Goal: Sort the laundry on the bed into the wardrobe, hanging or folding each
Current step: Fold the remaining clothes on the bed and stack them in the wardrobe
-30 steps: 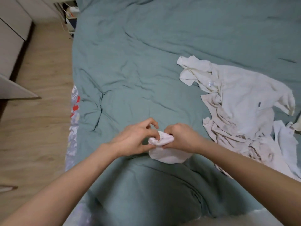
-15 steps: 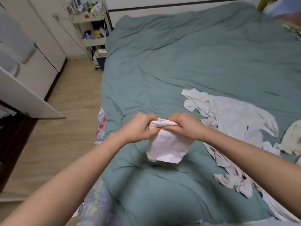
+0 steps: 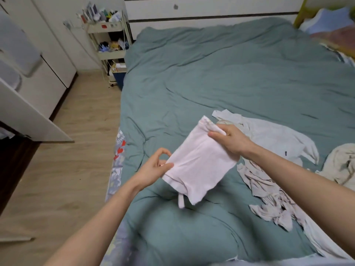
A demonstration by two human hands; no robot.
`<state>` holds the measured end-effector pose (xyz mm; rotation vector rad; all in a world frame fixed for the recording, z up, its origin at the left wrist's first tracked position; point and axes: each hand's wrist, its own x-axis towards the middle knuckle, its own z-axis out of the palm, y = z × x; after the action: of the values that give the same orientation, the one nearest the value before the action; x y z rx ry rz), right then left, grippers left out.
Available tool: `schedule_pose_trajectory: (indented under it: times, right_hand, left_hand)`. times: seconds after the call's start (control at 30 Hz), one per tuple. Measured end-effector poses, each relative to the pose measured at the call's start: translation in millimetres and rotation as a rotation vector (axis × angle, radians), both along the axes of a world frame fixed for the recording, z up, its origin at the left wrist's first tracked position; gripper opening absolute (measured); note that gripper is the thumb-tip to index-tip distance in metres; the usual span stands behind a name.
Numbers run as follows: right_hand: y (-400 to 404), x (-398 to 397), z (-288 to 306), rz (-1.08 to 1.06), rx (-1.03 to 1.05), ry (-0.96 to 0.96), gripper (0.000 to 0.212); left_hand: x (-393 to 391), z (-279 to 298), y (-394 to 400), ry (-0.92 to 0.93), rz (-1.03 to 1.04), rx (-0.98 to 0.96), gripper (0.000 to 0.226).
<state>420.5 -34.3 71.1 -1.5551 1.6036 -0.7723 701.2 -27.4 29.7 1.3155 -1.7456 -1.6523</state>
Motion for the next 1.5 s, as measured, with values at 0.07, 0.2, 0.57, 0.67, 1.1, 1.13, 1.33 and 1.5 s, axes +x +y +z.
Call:
schedule_pose_trajectory:
  times: [0.07,0.2,0.57,0.67,1.1,1.13,1.33,1.5]
  right_hand:
    - [3,0,-12,-0.090,0.041,-0.068,0.015]
    - [6,1,-26,-0.158,0.096,-0.122,0.012]
    - [4,-23,-13,-0.073,0.295,-0.097,0.022]
    - [4,-26,-7,-0.092,0.276,-0.104,0.021]
    - [-5,-6,12,0.031,0.049,-0.145,0.015]
    - [-6,-3,13,0.038,0.022,-0.144,0.013]
    - [-24,5,19,0.178,-0.092,0.033,0.025]
    - [-32,30,28,0.397,-0.053,0.048,0.028]
  left_hand:
    - [-1,2,5,0.068,0.091,0.001,0.013]
    - [-3,7,9,0.089,0.045,-0.046,0.011]
    - [-7,35,17,-0.266,-0.462,-0.495,0.014]
    - [3,31,16,-0.272,-0.452,-0.776,0.008]
    - [50,-27,26,-0.792,-0.192,-1.095,0.015]
    - [55,-32,26,-0.937,-0.245,-0.971,0.014]
    - [74,-25,4,-0.840,-0.147,-0.255,0.016]
    - [13,20,-7,-0.110,0.098,-0.183,0.077]
